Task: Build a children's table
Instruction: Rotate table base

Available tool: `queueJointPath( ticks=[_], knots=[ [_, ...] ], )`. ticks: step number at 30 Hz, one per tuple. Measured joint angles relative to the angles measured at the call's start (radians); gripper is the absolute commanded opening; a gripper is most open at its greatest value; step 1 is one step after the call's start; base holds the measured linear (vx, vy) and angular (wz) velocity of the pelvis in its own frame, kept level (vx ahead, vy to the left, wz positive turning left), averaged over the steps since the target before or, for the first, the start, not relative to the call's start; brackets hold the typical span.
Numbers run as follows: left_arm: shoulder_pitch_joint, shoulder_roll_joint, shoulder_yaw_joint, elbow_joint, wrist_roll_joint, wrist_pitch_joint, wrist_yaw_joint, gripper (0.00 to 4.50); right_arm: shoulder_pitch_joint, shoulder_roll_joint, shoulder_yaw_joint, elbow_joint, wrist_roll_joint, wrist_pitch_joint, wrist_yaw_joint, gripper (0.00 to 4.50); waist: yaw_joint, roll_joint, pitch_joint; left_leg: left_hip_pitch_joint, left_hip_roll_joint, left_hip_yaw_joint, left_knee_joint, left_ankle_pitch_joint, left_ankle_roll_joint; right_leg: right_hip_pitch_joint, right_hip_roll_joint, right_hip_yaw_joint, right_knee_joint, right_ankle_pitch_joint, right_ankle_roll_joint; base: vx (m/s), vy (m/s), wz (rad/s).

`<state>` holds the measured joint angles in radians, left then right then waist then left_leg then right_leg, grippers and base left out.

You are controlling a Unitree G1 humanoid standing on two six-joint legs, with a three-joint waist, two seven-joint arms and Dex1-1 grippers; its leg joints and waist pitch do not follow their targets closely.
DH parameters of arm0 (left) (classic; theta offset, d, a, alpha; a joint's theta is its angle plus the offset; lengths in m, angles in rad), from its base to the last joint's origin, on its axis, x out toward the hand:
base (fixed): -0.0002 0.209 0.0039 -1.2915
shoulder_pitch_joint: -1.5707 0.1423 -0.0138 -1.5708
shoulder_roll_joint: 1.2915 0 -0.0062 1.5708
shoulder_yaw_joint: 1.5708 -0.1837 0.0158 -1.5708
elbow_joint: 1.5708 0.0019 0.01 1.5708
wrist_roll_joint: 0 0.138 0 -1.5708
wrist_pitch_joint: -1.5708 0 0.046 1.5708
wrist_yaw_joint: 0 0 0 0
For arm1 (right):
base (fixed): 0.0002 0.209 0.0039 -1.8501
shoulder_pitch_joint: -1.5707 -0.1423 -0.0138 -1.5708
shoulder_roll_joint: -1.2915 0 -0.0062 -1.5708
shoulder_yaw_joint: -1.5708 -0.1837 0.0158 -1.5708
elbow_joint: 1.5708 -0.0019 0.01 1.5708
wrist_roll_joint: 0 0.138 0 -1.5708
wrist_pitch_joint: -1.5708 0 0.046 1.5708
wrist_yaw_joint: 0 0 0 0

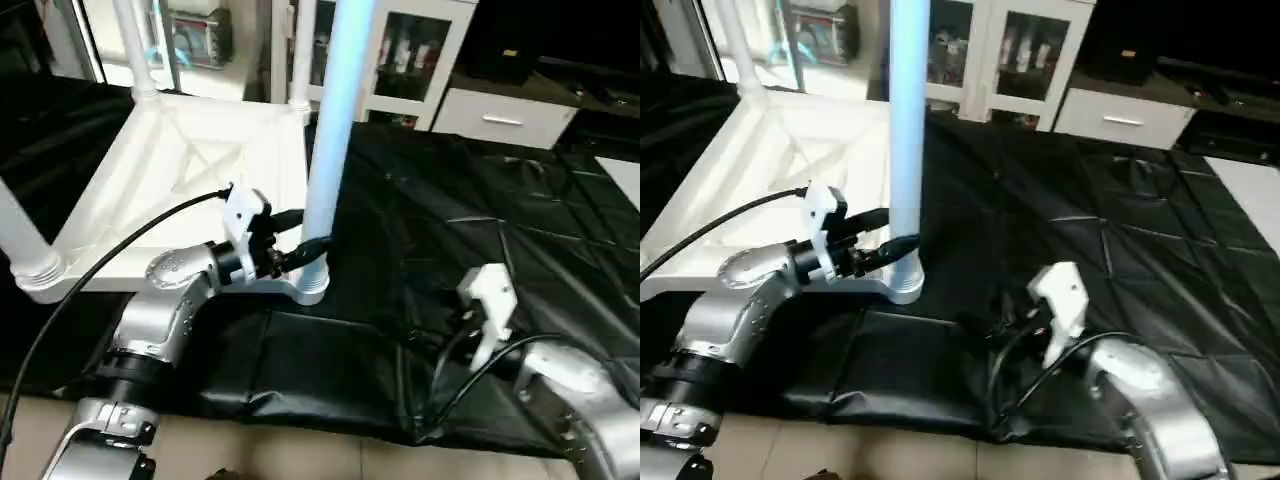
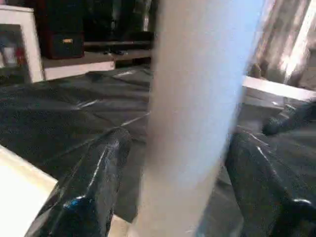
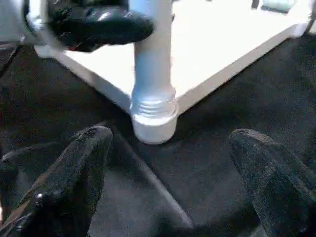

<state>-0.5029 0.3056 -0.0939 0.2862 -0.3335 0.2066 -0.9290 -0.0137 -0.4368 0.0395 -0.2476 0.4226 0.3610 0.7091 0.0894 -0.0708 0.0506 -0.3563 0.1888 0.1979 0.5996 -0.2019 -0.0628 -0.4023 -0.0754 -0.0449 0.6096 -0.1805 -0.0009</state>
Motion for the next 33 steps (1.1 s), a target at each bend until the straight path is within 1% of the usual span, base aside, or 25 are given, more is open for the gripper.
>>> queueJointPath(
  ticks=[1, 3, 4, 6, 7, 8, 10, 13, 15, 17, 19, 21, 24, 28, 30, 33],
  knots=[
    [-0.006, 0.003, -0.011, -0.031, -0.021, 0.047, -0.023, 3.39, -0.016, 0.0, -0.007, 0.0, 0.001, 0.0, -0.002, 4.08, 0.0, 0.004, 0.0, 0.0, 0.0, 0.001, 0.0, 0.0, 0.0, 0.0, 0.0, 0.0, 0.0, 0.0, 0.0, 0.0, 0.0, 0.0],
    [-0.02, 0.007, -0.021, -0.042, -0.057, 0.102, -0.072, 3.39, -0.028, 0.002, -0.026, 0.001, 0.009, 0.0, -0.004, 4.08, 0.002, 0.013, 0.002, 0.0, 0.0, 0.001, 0.0, 0.0, 0.0, 0.0, 0.0, 0.0, 0.0, 0.0, 0.0, 0.0, 0.0, 0.0],
    [-0.038, -0.005, -0.039, -0.038, -0.055, 0.1, -0.085, 3.39, -0.026, 0.002, -0.039, 0.009, 0.012, -0.001, -0.008, 4.08, 0.007, 0.019, 0.003, -0.001, 0.0, 0.0, 0.0, 0.0, 0.0, 0.0, 0.0, 0.0, -0.001, 0.0, 0.0, 0.0, 0.0, 0.0],
    [-0.071, -0.014, -0.066, -0.033, -0.042, 0.1, -0.091, 3.39, -0.019, 0.003, -0.038, 0.014, 0.012, -0.002, -0.009, 4.08, 0.01, 0.03, 0.004, -0.002, -0.001, 0.001, 0.0, 0.0, 0.001, 0.0, -0.001, 0.001, -0.001, 0.0, 0.0, 0.0, 0.0, 0.0],
    [-0.086, -0.012, -0.078, -0.033, -0.042, 0.105, -0.104, 3.39, -0.007, 0.003, -0.031, 0.014, 0.011, -0.004, -0.009, 4.08, 0.008, 0.039, 0.003, -0.002, -0.001, 0.002, 0.0, -0.001, 0.002, 0.0, -0.001, 0.001, -0.001, -0.001, 0.0, 0.0, 0.0, 0.0],
    [-0.09, -0.007, -0.083, -0.033, -0.042, 0.112, -0.117, 3.39, 0.006, 0.003, -0.03, 0.013, 0.008, -0.006, -0.008, 4.08, 0.005, 0.045, 0.002, -0.002, -0.001, 0.002, -0.001, -0.001, 0.002, 0.0, -0.001, 0.001, -0.001, -0.001, 0.0, 0.0, 0.0, 0.0],
    [-0.083, 0.043, -0.099, -0.048, -0.031, 0.115, -0.156, 3.39, 0.046, 0.003, -0.03, 0.004, 0.007, -0.006, -0.01, 4.08, -0.003, 0.056, 0.001, -0.002, 0.0, 0.001, -0.002, -0.001, 0.001, -0.001, 0.0, 0.0, 0.0, -0.003, 0.0, 0.0, 0.0, 0.0],
    [-0.052, 0.092, -0.089, -0.079, -0.026, 0.145, -0.17, 3.39, 0.083, 0.003, -0.03, -0.016, 0.008, -0.004, -0.009, 4.08, -0.015, 0.063, 0.002, 0.0, 0.001, 0.001, -0.003, 0.0, 0.0, -0.001, 0.001, 0.0, 0.002, -0.003, 0.0, 0.0, 0.0, 0.0],
    [-0.042, 0.096, -0.082, -0.09, -0.026, 0.148, -0.167, 3.39, 0.082, 0.005, -0.03, -0.017, 0.006, -0.005, -0.012, 4.08, -0.017, 0.066, 0.002, 0.0, 0.001, 0.001, -0.002, 0.0, 0.0, 0.0, 0.001, 0.0, 0.001, -0.003, 0.0, 0.0, 0.0, 0.0],
    [-0.026, 0.112, -0.076, -0.098, -0.025, 0.145, -0.156, 3.39, 0.083, 0.015, -0.027, -0.02, -0.002, -0.006, -0.021, 4.08, -0.024, 0.073, 0.002, 0.001, 0.0, 0.001, -0.001, 0.0, 0.0, 0.001, 0.001, 0.001, 0.001, -0.003, -0.001, 0.0, 0.0, 0.0],
    [-0.007, 0.113, -0.055, -0.095, -0.024, 0.135, -0.138, 3.39, 0.096, 0.022, -0.027, -0.03, -0.001, -0.006, -0.026, 4.08, -0.026, 0.074, 0.002, 0.001, -0.001, 0.0, -0.001, 0.0, 0.0, 0.001, 0.0, 0.001, 0.001, -0.003, 0.0, 0.0, 0.0, 0.0],
    [-0.003, 0.106, -0.039, -0.081, -0.022, 0.118, -0.115, 3.39, 0.099, 0.022, -0.026, -0.031, -0.001, -0.006, -0.028, 4.08, -0.027, 0.072, 0.002, 0.0, 0.0, 0.0, -0.001, 0.0, 0.0, 0.001, 0.0, 0.001, 0.001, -0.003, 0.0, 0.0, 0.0, 0.0],
    [0.012, 0.096, -0.014, -0.072, -0.033, 0.103, -0.107, 3.39, 0.101, 0.022, -0.021, -0.052, 0.0, -0.006, -0.027, 4.08, -0.028, 0.066, 0.002, 0.0, 0.0, 0.0, -0.001, 0.0, 0.0, 0.001, 0.0, 0.001, 0.001, -0.003, 0.0, 0.0, 0.0, 0.0],
    [0.047, 0.078, 0.021, -0.044, -0.043, 0.045, -0.085, 3.39, 0.094, 0.022, -0.012, -0.05, 0.0, -0.006, -0.017, 4.08, -0.037, 0.057, 0.003, 0.0, 0.0, 0.0, -0.001, 0.0, 0.0, 0.0, 0.0, 0.001, 0.001, -0.005, 0.003, 0.0, 0.0, 0.0],
    [0.073, 0.112, 0.024, -0.04, -0.034, 0.032, -0.085, 3.39, 0.091, 0.017, -0.009, -0.045, 0.0, -0.006, -0.003, 4.08, -0.04, 0.053, 0.003, 0.0, 0.0, 0.0, -0.001, 0.0, 0.0, 0.0, 0.001, 0.001, 0.001, -0.005, 0.004, 0.0, 0.0, 0.0],
    [0.09, 0.179, 0.016, -0.026, 0.017, 0.007, -0.095, 3.39, 0.089, -0.014, -0.008, -0.027, -0.002, -0.006, 0.021, 4.08, -0.034, 0.038, 0.003, 0.0, 0.001, 0.0, -0.002, 0.0, 0.0, -0.001, 0.001, 0.0, 0.001, -0.006, 0.005, 0.0, 0.0, 0.0]
  ],
)
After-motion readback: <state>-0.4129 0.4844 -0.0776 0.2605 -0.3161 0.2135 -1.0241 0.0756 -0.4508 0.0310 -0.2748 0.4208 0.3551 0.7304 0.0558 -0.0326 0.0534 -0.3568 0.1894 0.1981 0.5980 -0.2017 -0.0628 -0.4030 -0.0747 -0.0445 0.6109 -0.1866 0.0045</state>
